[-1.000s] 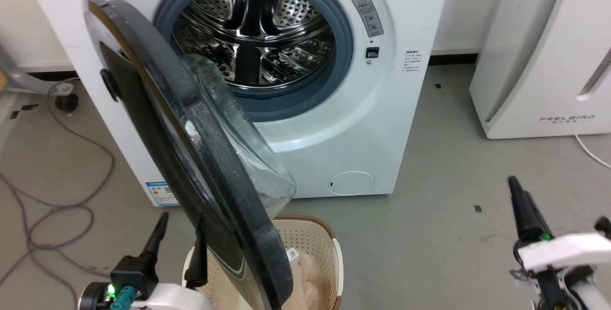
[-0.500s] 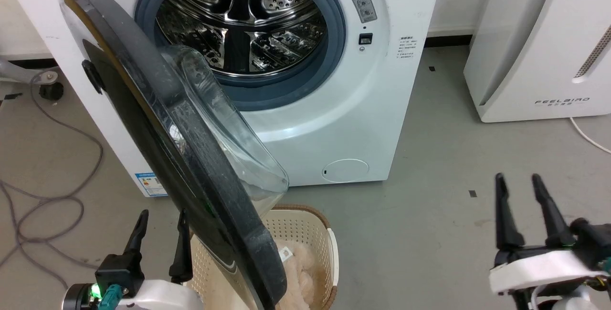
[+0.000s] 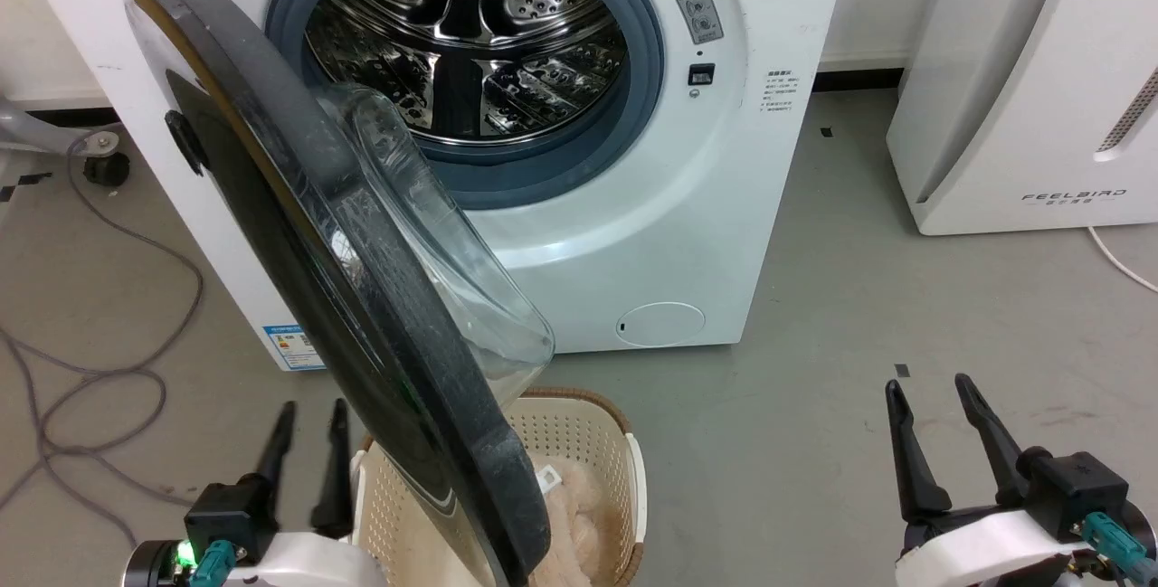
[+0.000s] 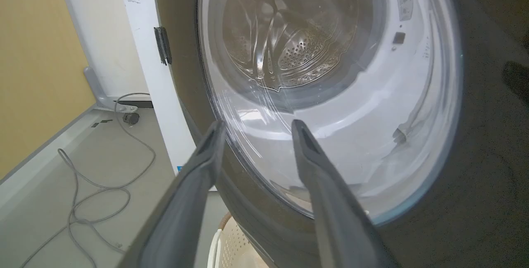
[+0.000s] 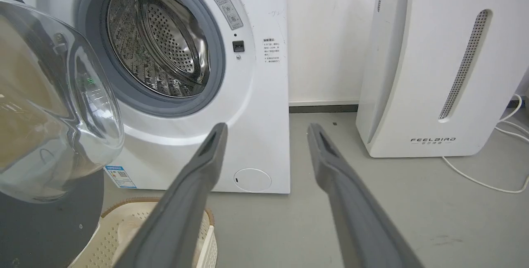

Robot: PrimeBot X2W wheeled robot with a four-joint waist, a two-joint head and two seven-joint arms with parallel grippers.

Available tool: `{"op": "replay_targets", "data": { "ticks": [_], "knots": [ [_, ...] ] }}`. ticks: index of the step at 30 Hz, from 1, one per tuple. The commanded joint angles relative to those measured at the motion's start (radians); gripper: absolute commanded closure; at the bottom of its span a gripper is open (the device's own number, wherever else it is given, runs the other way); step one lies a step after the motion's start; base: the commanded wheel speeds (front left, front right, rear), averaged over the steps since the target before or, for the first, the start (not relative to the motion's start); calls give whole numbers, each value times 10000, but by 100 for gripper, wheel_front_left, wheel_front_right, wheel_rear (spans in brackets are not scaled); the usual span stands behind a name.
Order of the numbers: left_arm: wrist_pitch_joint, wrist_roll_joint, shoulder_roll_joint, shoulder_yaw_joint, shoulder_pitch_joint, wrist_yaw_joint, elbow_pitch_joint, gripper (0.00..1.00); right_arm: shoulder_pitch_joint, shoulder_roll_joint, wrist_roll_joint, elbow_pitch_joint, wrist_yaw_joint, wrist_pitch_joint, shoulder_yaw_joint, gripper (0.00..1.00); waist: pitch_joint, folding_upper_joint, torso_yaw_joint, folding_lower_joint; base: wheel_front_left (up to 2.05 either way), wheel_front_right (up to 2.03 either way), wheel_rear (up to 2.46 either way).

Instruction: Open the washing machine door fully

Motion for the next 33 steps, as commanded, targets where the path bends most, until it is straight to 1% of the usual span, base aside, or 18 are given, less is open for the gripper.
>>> {"op": "replay_targets", "data": {
  "ticks": [1,12,19,25,33],
  "knots": [
    [-53,-3,-8,-7,43,-35,24,100,146,45,-16,42,8,-18,20,0,-5,0,3,0,0,0,0],
    [-53,-146,35,95,-22,-148,-344,100,127,46,65,130,8,54,51,0,3,0,21,0,0,0,0],
    [-53,-78,171,278,-56,-29,-963,100,169,46,181,208,8,53,33,0,-30,0,48,0,0,0,0],
    [-53,-47,447,572,-440,60,-2126,100,157,47,142,228,8,24,31,0,18,0,98,0,0,0,0],
    [166,95,907,722,-1175,130,-4302,100,115,47,175,315,8,35,56,0,22,0,85,0,0,0,0]
  ]
}}
